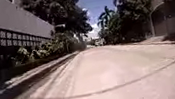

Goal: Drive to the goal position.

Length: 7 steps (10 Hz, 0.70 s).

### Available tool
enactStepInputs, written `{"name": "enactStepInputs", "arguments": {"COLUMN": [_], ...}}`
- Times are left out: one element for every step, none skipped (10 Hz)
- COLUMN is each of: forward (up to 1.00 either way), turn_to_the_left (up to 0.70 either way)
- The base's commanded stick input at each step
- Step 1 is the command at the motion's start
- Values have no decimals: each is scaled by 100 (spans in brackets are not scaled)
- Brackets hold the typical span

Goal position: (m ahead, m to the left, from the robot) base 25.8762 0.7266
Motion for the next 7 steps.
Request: {"name": "enactStepInputs", "arguments": {"forward": [100,100,100,100,100,100,100], "turn_to_the_left": [-27,-21,-7,0,0,0,0]}}
